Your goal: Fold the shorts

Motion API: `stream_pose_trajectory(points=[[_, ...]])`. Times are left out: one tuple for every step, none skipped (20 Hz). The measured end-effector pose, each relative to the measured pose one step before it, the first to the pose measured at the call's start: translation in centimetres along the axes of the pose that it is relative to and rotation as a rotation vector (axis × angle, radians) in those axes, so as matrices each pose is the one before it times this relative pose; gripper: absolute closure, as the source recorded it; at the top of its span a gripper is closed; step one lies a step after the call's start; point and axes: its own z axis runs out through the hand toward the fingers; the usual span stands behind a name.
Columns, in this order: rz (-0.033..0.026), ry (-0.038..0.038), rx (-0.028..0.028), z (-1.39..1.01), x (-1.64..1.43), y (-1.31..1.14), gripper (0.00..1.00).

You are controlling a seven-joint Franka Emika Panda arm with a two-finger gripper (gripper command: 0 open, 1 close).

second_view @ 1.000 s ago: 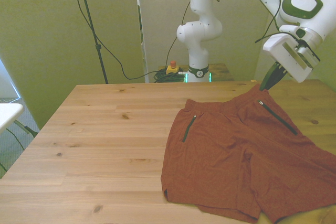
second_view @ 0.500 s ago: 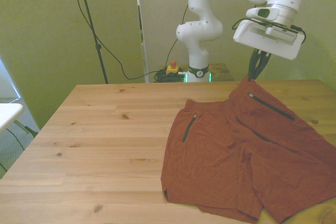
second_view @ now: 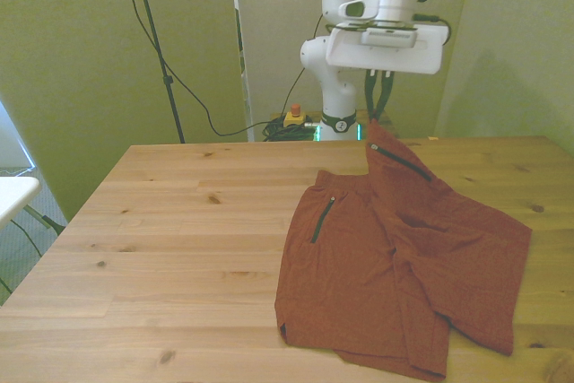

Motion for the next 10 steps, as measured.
stream_pose_trajectory(points=[[0.00845,-0.02885,0.00555,1.071,0.971,0.981,1.0],[0.00843,-0.03297,0.00547,1.014,0.997,0.974,1.0],[0.0061,-0.03757,0.00315,1.021,0.881,0.898,1.0],[0.0062,-0.02964,0.00051,0.932,0.788,0.725,1.0],[0.00841,-0.02057,-0.00316,0.776,0.727,0.591,1.0],[0.01062,-0.01156,-0.01085,0.75,0.656,0.629,1.0],[0.01007,-0.00942,-0.01249,0.737,0.443,0.561,1.0],[0.01219,-0.00943,-0.01251,0.728,0.366,0.584,0.0],[0.011,-0.00549,-0.00871,0.622,0.34,0.498,0.0],[0.00517,0.00015,0.00016,0.516,0.314,0.303,0.0]])
